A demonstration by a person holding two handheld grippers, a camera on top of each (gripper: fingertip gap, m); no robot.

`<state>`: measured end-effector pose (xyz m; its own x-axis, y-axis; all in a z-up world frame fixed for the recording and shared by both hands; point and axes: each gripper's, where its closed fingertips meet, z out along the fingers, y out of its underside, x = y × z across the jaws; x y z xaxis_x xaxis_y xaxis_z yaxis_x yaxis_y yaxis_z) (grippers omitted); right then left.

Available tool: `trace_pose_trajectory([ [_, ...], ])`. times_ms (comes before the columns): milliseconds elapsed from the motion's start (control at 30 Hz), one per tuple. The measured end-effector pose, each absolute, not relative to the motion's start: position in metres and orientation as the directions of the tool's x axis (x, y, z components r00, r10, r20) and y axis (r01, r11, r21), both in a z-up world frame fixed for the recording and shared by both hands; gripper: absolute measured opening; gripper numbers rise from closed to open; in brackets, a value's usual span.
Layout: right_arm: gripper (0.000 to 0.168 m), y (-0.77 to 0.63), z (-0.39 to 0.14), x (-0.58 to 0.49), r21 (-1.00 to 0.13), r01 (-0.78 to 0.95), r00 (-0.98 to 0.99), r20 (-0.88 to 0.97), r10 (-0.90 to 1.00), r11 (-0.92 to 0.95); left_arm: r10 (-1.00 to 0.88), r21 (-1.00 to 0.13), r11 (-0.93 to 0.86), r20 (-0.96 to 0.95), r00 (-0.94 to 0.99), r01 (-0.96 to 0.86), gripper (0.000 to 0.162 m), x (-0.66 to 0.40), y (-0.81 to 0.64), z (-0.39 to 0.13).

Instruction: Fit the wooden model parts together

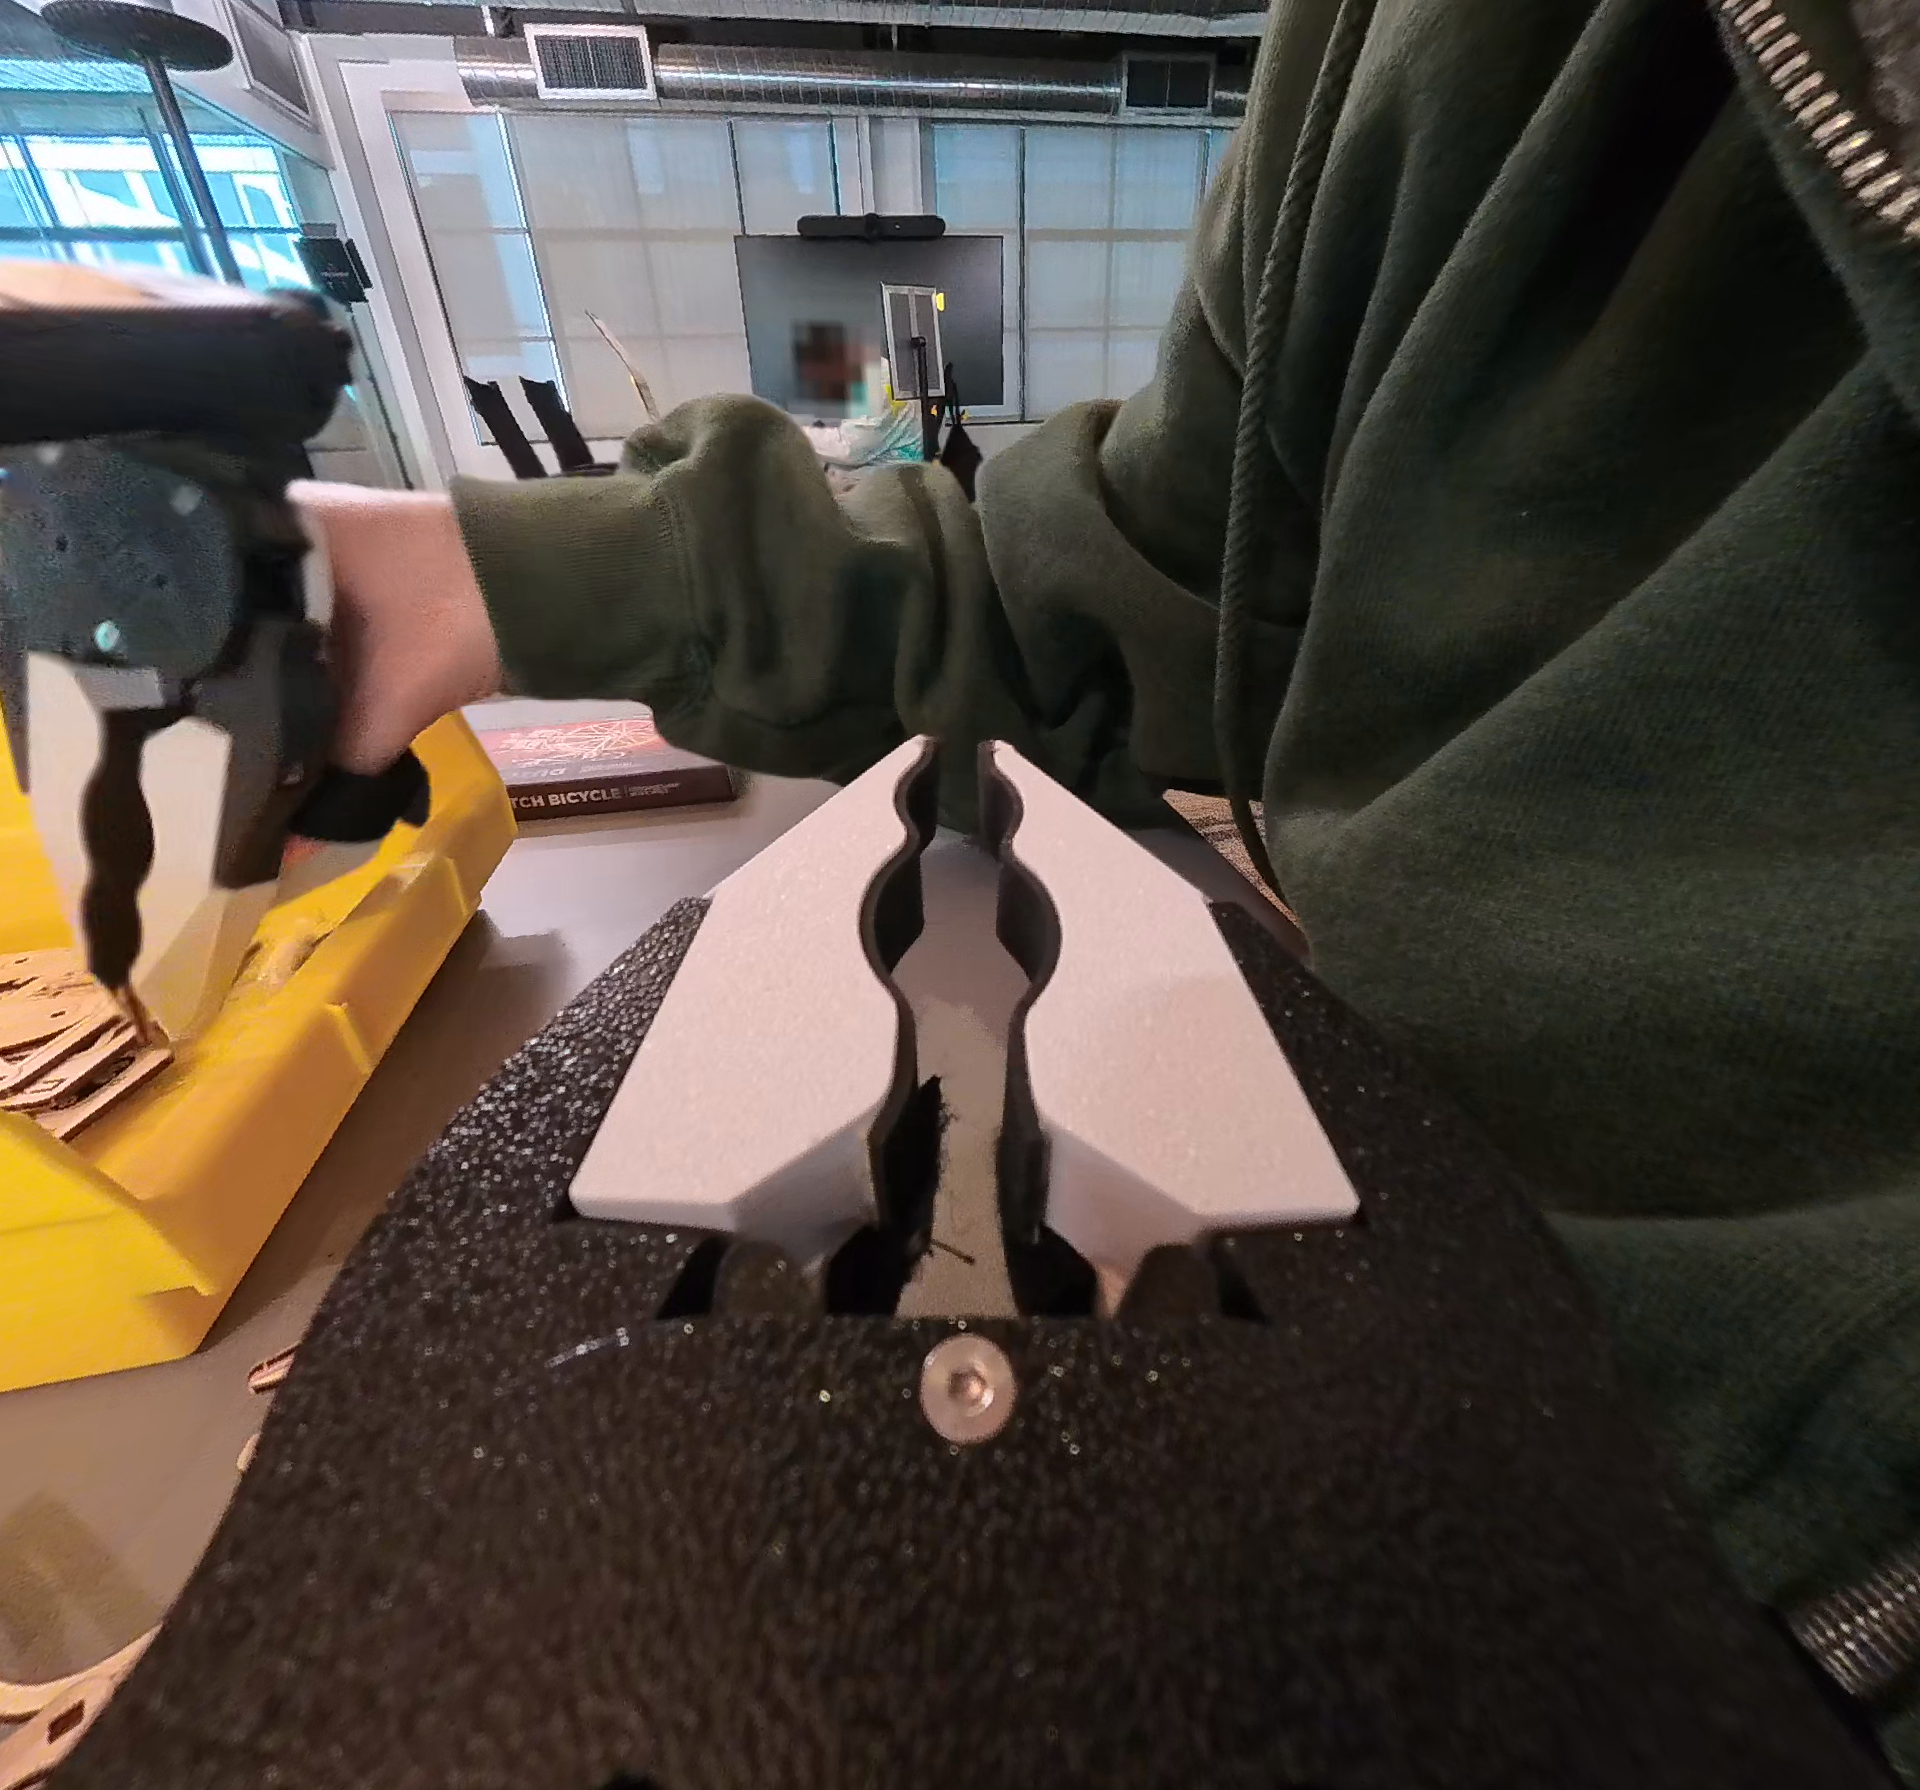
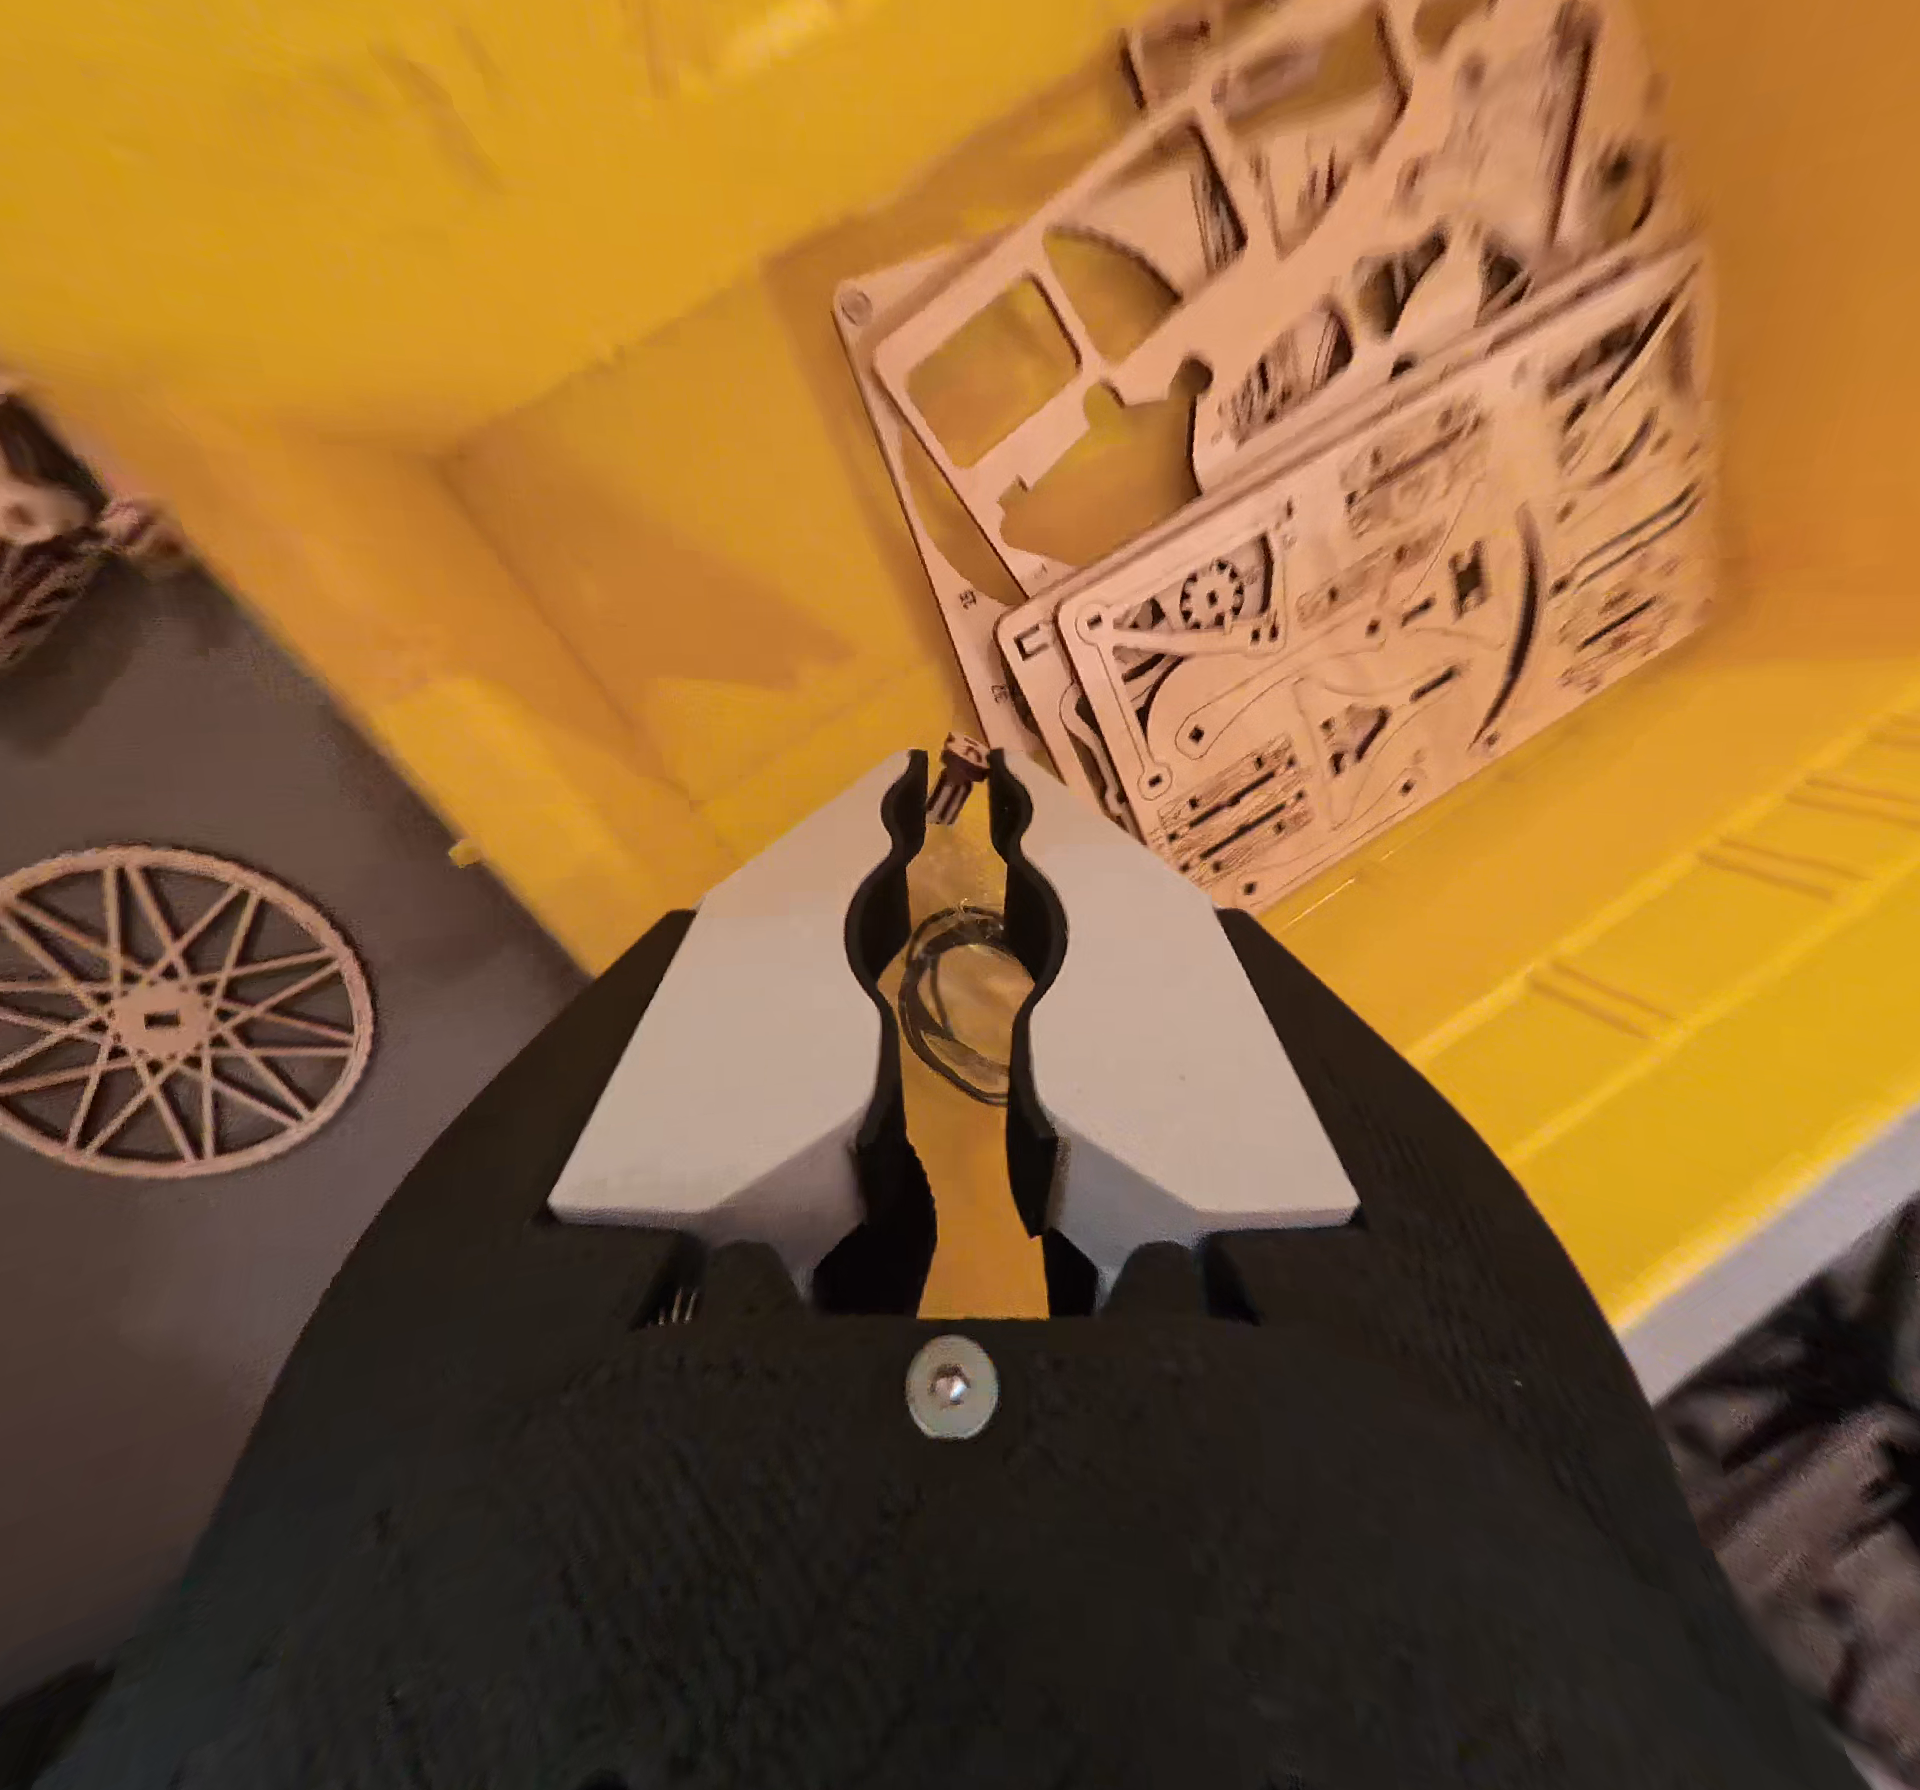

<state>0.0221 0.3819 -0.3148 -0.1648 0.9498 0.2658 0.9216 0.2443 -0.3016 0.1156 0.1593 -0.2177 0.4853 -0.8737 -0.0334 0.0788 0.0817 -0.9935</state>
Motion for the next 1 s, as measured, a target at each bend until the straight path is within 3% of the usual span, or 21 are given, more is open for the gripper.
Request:
trace_pose_trajectory([
  [33, 0.01, 0.377, -0.305, 0.02, -0.332, 0.892, -0.203, 0.312, 0.928, 0.307, -0.873, -0.993, 0.082, -0.034, 0.486, 0.079, 0.005, 0.115, 0.159, -0.218],
  [100, 0.01, 0.37, -0.28, 0.02, -0.385, 0.832, -0.232, 0.411, 0.882, 0.398, -0.873, -0.993, 0.083, -0.033, 0.486, 0.08, 0.005, 0.115, 0.159, -0.217],
  [233, 0.01, 0.322, -0.25, 0.043, -0.471, 0.714, -0.346, 0.405, 0.846, 0.518, -0.872, -0.993, 0.084, -0.035, 0.487, 0.081, 0.005, 0.115, 0.159, -0.217],
  [600, 0.007, 0.293, -0.319, 0.125, -0.407, 0.863, -0.269, 0.13, 0.954, 0.299, -0.873, -0.994, 0.082, -0.036, 0.486, 0.074, 0.006, 0.116, 0.159, -0.218],
  [700, 0.024, 0.292, -0.325, 0.128, -0.417, 0.87, -0.248, 0.093, 0.964, 0.264, -0.873, -0.994, 0.083, -0.037, 0.487, 0.073, 0.006, 0.116, 0.159, -0.218],
  [867, 0.037, 0.288, -0.317, 0.128, -0.462, 0.851, -0.248, 0.063, 0.967, 0.248, -0.873, -0.994, 0.081, -0.035, 0.486, 0.073, 0.006, 0.116, 0.16, -0.219],
  [1000, 0.038, 0.302, -0.271, 0.104, -0.586, 0.75, -0.238, 0.194, 0.952, 0.307, -0.873, -0.994, 0.08, -0.034, 0.487, 0.076, 0.006, 0.115, 0.16, -0.219],
])
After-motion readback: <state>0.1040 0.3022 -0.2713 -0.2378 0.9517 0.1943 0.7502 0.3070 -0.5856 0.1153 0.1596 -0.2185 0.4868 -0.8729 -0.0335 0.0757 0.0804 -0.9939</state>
